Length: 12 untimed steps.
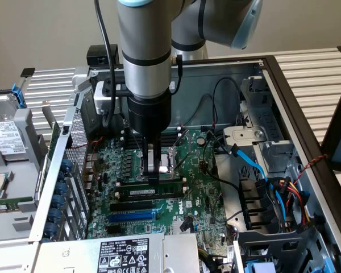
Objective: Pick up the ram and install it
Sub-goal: 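Press down the ram until it locks into place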
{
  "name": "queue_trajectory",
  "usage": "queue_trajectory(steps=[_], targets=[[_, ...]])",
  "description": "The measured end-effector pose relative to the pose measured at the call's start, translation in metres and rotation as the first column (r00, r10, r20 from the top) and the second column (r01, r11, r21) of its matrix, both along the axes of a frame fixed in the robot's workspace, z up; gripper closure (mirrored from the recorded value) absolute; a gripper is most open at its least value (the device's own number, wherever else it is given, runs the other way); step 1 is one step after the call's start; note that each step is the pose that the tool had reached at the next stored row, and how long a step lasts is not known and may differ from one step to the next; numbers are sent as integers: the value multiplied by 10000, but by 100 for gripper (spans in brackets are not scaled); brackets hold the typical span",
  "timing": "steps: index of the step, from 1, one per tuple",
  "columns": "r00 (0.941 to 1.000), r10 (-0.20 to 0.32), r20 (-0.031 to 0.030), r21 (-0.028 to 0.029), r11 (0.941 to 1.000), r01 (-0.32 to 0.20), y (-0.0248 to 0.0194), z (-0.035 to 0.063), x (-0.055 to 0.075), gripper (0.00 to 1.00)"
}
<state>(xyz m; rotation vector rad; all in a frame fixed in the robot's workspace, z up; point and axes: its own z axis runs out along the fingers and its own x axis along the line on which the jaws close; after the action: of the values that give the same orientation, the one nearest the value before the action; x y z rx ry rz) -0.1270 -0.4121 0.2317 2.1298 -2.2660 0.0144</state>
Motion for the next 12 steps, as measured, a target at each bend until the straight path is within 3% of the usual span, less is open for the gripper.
queue_trajectory(steps=[12], targets=[[10000,0,0,-1,10000,0,0,-9,0,89]])
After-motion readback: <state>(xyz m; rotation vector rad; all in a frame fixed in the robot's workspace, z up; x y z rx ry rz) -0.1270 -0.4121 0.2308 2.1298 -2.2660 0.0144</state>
